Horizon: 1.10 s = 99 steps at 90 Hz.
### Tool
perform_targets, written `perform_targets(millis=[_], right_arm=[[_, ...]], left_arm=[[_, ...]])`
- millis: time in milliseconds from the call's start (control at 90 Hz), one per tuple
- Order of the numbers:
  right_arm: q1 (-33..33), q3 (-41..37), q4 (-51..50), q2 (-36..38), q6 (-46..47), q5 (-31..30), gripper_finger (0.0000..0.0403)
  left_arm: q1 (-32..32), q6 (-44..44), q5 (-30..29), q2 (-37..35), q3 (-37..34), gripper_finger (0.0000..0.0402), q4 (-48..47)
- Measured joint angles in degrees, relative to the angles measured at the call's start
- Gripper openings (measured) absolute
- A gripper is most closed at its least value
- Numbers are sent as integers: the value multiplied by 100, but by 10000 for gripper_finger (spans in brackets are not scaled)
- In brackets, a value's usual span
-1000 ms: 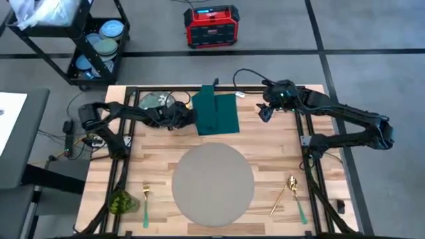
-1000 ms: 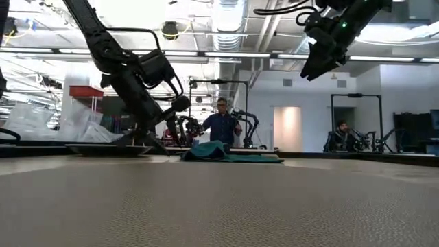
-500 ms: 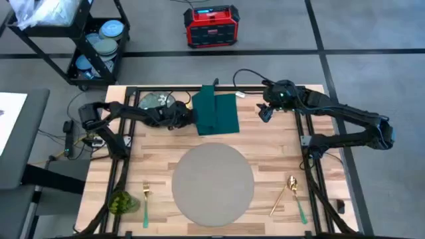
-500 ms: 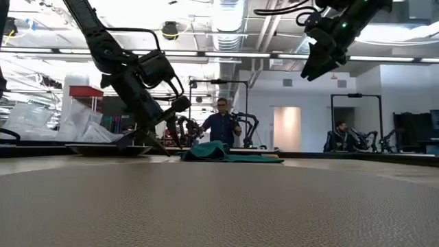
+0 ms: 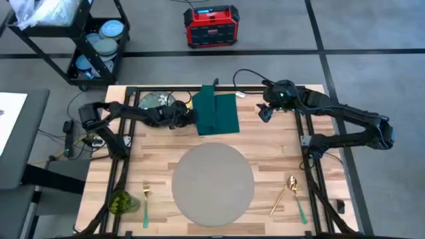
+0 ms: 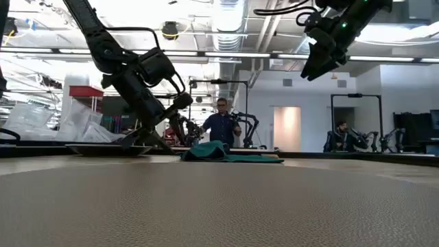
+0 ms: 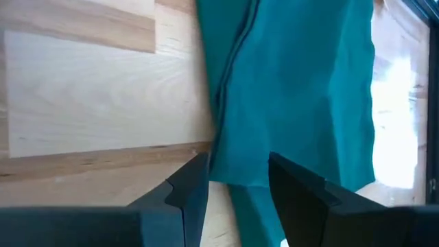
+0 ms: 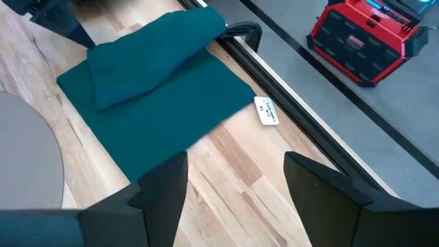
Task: Set table place
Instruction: Fold the blue table napkin
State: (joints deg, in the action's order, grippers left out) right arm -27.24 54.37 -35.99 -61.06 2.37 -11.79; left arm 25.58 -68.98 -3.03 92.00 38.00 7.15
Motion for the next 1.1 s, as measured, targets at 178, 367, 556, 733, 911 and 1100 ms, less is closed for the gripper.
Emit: perform_targets(millis=[178, 367, 556, 733, 911, 1100], right_arm=[[2, 0, -4, 2, -90, 0, 230], [0, 0, -15, 2, -90, 0, 230], [0, 0, -9, 1, -90, 0, 230], [-89, 0, 10, 1, -134, -5, 230], [-221, 0, 4, 1, -133, -7, 230], [-221, 0, 4, 2, -131, -7, 230]], left_arm=[[-39, -72, 364, 488, 0, 132, 679], [-61, -183, 573, 550, 13, 132, 892], [-39, -170, 555, 462, 13, 132, 650], [-39, -151, 612, 413, 9, 118, 628], [17, -28, 616, 394, 9, 50, 638], [69, -10, 616, 394, 9, 6, 646]])
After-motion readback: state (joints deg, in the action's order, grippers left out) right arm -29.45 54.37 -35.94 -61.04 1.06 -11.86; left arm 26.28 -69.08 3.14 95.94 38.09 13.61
